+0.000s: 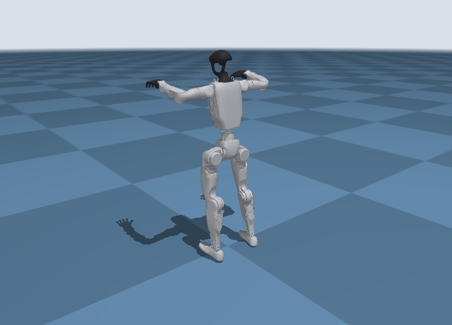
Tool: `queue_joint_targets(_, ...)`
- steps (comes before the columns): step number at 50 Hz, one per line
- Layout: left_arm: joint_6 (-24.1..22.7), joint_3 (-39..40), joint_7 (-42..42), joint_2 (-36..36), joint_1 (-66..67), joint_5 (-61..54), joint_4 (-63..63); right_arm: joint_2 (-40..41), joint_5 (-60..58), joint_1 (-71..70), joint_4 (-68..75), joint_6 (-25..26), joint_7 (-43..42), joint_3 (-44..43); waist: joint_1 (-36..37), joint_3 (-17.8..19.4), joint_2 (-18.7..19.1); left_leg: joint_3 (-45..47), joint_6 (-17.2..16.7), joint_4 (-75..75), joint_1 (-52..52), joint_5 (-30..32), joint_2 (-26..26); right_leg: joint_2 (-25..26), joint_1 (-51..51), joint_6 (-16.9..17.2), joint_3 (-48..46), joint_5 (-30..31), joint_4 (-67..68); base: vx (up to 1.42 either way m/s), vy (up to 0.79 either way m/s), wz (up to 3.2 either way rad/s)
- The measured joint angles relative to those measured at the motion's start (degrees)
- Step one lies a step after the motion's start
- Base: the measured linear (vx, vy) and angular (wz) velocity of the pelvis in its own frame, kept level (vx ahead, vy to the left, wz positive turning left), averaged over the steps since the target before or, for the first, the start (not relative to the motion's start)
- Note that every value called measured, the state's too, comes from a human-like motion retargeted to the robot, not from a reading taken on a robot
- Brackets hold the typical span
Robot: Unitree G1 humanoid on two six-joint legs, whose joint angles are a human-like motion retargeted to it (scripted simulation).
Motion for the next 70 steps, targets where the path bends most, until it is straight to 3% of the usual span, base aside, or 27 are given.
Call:
queue_joint_targets(8, 0.2, -3.7, 0.3, 0.1, -3.9, 0.0, -0.3, 1.1, 0.3, 6.0, -0.9, 0.1, -0.2, -6.1, 1.0, 0.2, 0.2, -0.1, 0.0, 0.0, -0.1, 0.0, 0.1, 0.1, 0.0, 0.0, -0.1, 0.1, 0.0, 0.0, 0.0, 0.0)
queue_joint_targets(29, 0.1, -9.1, -0.3, 0.7, -9.6, -0.4, 0.0, 0.9, 0.9, 8.7, -1.8, -0.1, 1.0, -8.4, 1.8, 0.5, 0.2, 0.0, -0.2, 0.0, -0.2, 0.2, 0.3, 0.3, -0.2, 0.0, 0.0, 0.5, 0.0, 0.0, 0.0, 0.0)
queue_joint_targets(70, 0.1, -9.9, 2.2, 2.7, -12.6, 1.4, 1.2, -0.5, 0.4, 9.8, -1.2, 0.1, -1.1, -12.0, 1.9, 0.6, 0.5, 1.0, -0.3, -0.1, -0.1, -0.1, 0.9, 1.1, -0.8, 0.0, 0.9, 0.2, 0.1, 0.0, 0.0, 0.0)
